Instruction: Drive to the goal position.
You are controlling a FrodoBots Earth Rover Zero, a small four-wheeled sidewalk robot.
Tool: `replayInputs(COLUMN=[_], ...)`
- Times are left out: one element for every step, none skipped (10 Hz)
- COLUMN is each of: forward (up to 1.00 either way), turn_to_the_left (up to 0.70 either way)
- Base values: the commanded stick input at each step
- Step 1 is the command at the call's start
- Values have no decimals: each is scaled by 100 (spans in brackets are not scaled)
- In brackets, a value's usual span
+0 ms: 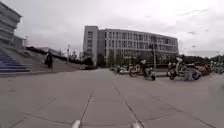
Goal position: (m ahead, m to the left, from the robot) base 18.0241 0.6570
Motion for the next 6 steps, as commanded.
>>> replayInputs(forward=[100,100,100,100,100,100], turn_to_the_left=[40,32,15,0,0,0])
